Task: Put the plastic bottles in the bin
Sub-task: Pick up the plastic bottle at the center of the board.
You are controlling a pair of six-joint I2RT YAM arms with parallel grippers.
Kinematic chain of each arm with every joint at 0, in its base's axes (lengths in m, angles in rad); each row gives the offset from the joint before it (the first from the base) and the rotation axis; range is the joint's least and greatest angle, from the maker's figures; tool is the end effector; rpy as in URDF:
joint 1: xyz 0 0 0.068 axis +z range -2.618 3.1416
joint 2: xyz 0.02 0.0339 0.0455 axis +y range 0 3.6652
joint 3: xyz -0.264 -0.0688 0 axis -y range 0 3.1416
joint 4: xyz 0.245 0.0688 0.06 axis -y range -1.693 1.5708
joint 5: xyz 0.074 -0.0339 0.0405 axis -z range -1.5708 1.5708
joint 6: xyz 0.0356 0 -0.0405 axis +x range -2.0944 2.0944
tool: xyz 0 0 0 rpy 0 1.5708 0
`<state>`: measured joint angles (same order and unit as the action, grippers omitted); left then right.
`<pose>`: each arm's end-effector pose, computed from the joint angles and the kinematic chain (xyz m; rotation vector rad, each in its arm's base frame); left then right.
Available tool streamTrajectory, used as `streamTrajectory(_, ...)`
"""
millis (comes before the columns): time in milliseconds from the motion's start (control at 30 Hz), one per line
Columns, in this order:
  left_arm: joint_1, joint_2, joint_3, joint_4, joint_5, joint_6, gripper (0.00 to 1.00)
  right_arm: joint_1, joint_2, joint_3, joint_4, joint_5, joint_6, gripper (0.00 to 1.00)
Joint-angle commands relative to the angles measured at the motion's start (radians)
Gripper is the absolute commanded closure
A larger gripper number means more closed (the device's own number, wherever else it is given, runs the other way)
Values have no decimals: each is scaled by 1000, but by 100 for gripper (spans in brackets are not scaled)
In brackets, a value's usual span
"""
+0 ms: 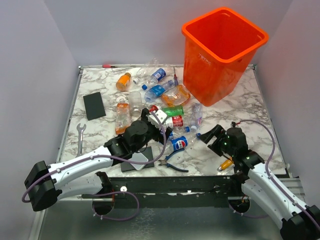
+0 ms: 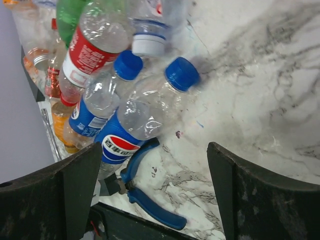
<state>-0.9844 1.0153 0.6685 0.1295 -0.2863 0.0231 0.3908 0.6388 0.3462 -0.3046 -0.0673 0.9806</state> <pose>0.1396 -0.1920 0.2876 0.6818 1.6659 -0.4356 0.1383 0.0595 0.1961 0.6281 2.2086 0.8293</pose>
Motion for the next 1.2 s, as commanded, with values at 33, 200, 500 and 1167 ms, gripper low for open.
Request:
streamTrajectory(33,-22,25,-9,4,109,1,1,-2,-2,-115,121,13,240,14)
streamTrajectory(200,-50,43,0,2,121,-13,1,-2,116,-155,275,8,311,19)
streamTrajectory(500,-70,27,-1,1,52,-11,1,11,420,-109,487,-5,334,22)
streamTrajectory(1167,-73,35,2,-1,32,1,1,132,575,-82,515,151,355,52)
